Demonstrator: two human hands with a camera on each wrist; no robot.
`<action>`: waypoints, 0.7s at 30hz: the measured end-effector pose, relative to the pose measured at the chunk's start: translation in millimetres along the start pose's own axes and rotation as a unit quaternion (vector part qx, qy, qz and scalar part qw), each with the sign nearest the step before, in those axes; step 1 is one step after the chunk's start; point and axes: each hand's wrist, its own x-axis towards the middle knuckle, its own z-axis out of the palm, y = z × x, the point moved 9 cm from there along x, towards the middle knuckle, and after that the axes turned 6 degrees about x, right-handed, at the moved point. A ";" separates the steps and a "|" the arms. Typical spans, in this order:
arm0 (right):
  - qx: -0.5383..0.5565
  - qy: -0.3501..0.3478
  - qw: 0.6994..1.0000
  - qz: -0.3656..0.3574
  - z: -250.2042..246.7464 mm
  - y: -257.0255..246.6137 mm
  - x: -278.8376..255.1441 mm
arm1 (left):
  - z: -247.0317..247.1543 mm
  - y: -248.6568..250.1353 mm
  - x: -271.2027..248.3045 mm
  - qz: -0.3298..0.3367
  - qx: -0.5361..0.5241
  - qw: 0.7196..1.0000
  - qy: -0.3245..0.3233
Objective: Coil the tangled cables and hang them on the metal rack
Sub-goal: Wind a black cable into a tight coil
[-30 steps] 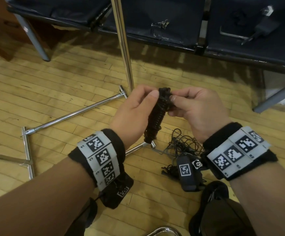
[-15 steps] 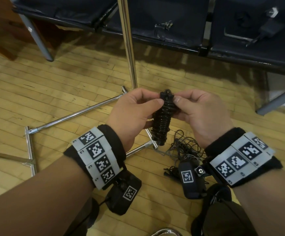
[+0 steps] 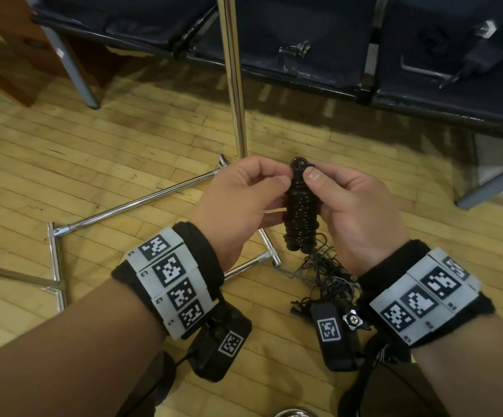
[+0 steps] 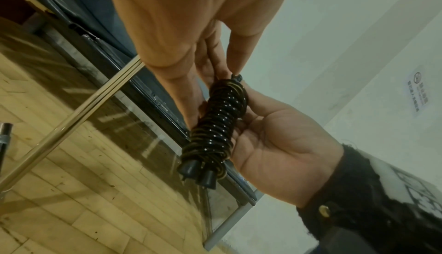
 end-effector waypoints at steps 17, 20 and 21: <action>-0.066 -0.066 0.996 -0.016 17.8 -7.9 -8.8 | -10.0 16.2 -2.1 0.024 0.125 0.990 0.054; -0.089 -0.056 0.994 -0.026 17.9 -9.6 -10.2 | -10.1 13.9 -1.3 0.015 0.115 0.992 0.050; -0.092 -0.051 0.994 -0.026 18.1 -9.6 -10.7 | -10.5 13.2 -1.1 0.012 0.111 0.993 0.049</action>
